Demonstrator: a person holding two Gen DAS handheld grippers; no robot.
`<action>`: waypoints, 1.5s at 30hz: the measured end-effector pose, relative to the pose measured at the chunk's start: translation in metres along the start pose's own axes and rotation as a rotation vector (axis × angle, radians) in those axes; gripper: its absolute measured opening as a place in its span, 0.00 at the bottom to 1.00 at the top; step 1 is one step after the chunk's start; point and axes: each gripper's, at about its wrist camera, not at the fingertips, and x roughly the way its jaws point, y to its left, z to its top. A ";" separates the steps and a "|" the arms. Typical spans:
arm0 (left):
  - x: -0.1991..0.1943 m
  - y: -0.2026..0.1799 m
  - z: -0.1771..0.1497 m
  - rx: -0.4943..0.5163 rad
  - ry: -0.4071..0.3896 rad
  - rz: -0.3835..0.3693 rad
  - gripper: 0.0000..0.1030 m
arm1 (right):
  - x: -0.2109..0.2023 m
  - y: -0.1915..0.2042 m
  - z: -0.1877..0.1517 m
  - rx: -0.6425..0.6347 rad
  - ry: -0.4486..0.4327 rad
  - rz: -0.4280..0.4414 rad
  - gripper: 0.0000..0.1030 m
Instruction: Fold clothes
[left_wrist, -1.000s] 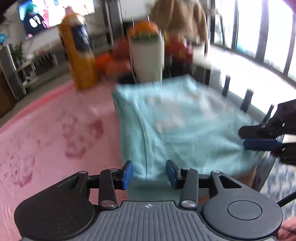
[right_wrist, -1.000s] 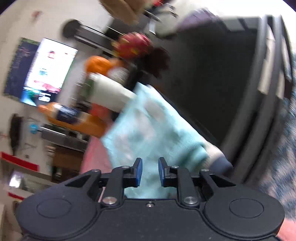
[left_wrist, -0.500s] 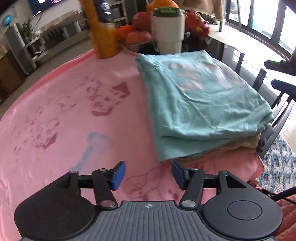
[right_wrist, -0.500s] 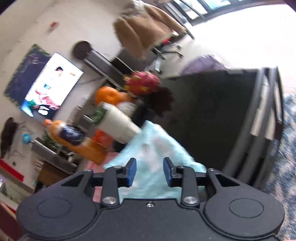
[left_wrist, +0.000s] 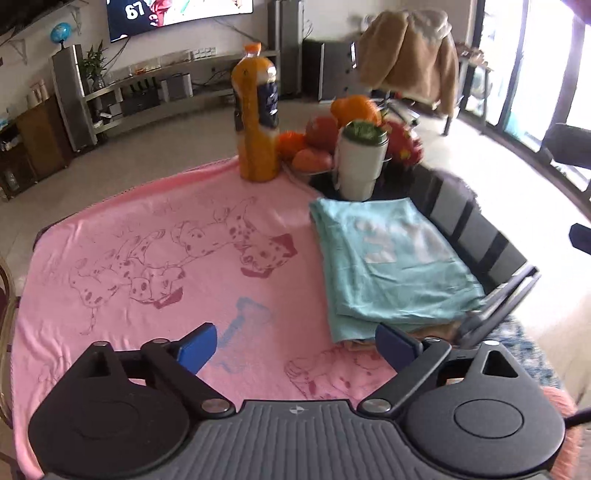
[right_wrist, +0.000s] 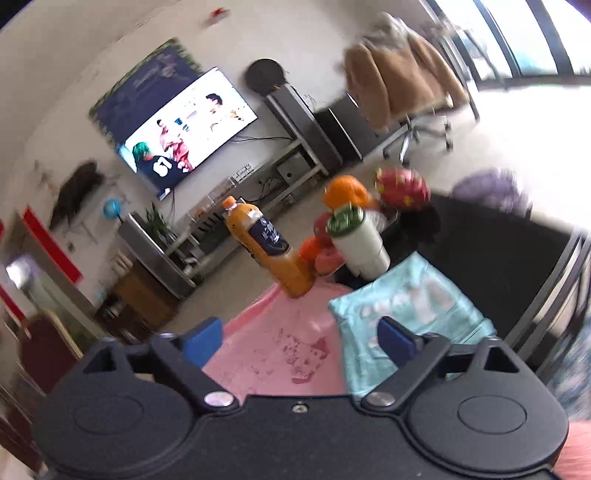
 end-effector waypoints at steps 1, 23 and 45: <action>-0.007 -0.001 -0.003 0.000 -0.003 -0.022 0.94 | -0.012 0.008 0.003 -0.047 -0.006 -0.033 0.99; -0.055 -0.054 -0.038 0.045 0.027 -0.044 0.99 | -0.052 -0.004 -0.032 -0.358 0.221 -0.391 1.00; -0.032 -0.058 -0.047 0.018 0.091 -0.037 0.99 | -0.040 -0.016 -0.054 -0.393 0.302 -0.392 1.00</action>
